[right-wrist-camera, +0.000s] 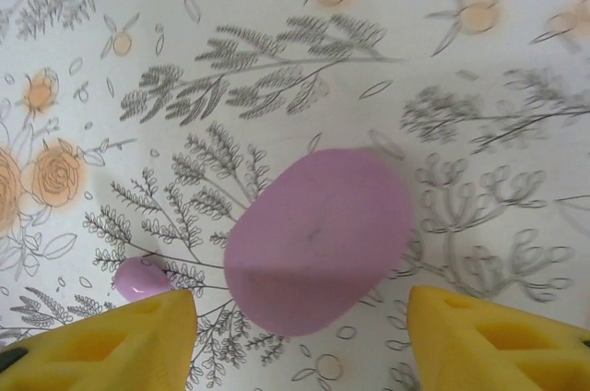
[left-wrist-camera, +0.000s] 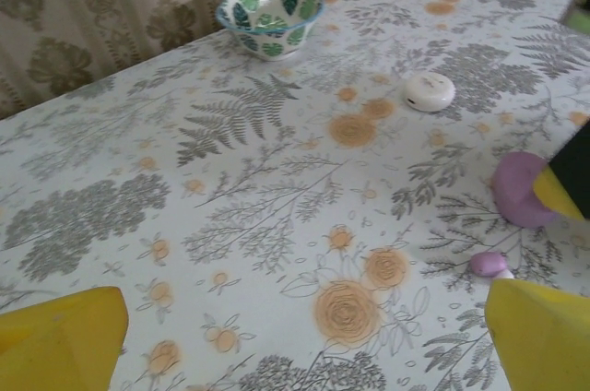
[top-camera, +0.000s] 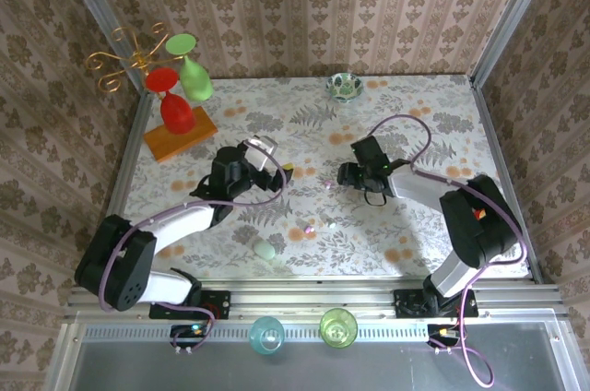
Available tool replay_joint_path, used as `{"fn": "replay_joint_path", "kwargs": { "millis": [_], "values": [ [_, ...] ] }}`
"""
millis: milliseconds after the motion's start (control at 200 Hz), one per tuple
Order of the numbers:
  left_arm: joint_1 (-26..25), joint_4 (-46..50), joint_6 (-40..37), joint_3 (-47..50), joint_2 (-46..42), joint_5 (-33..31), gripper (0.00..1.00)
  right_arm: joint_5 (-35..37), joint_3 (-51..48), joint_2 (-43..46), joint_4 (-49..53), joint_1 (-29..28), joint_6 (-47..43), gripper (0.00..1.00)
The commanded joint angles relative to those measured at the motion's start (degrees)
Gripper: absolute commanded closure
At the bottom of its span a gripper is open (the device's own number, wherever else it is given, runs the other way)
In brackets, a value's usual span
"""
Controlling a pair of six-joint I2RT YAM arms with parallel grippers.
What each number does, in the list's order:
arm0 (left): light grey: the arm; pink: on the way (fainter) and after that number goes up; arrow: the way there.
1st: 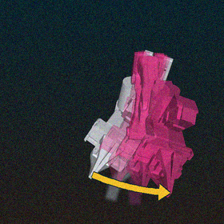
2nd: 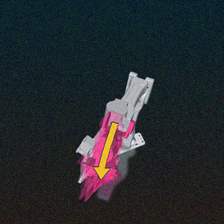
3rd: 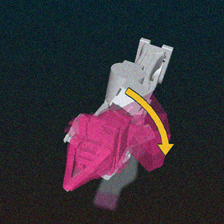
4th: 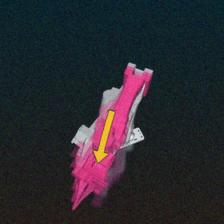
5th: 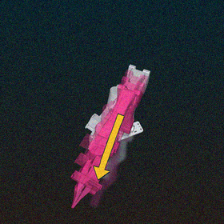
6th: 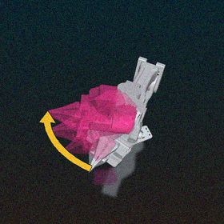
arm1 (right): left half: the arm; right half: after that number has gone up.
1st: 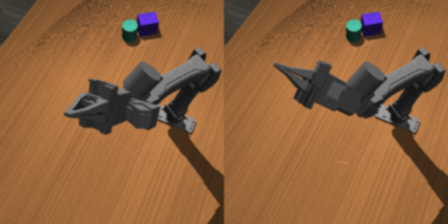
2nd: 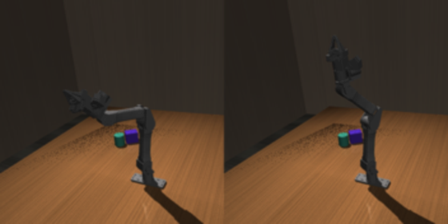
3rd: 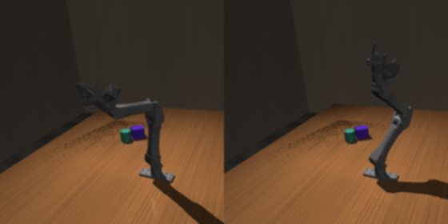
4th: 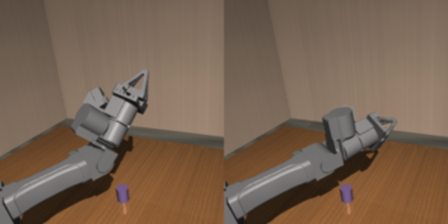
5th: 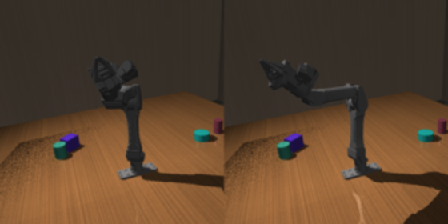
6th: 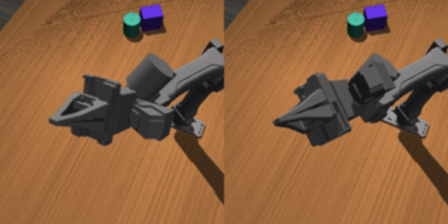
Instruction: Insert the wireless bluetooth earbuds into the charging case
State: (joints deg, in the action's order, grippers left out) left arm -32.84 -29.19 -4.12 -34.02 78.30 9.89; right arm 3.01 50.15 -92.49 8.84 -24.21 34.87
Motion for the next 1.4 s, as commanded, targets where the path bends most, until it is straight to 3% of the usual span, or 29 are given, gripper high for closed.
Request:
{"fn": "replay_joint_path", "kwargs": {
  "millis": [0, 265, 515, 1080, 1395],
  "values": [
    [-1.9, -1.0, -2.1, -3.3, 2.6, 3.6, 0.0, -0.9, -0.7, 3.3, 0.4, 2.4, -0.5, 0.36],
    [-8.6, -1.7, -3.2, -12.6, 15.6, 9.7, 0.0, -2.9, -5.2, 10.9, -1.0, 10.1, 1.2, 0.33],
    [-12.9, -3.8, -0.2, -21.1, 27.9, 10.0, 0.03, -2.7, -9.1, 19.6, 1.7, 15.5, -1.3, 0.32],
    [-16.0, -14.7, 2.9, -29.0, 45.3, 9.2, 0.17, -4.0, -14.4, 24.4, 2.2, 18.6, -2.4, 0.33],
    [-16.3, -18.5, 4.4, -29.4, 49.0, 8.6, 0.37, -4.6, -14.7, 25.3, 3.0, 20.2, -3.1, 0.33]
  ]
}}
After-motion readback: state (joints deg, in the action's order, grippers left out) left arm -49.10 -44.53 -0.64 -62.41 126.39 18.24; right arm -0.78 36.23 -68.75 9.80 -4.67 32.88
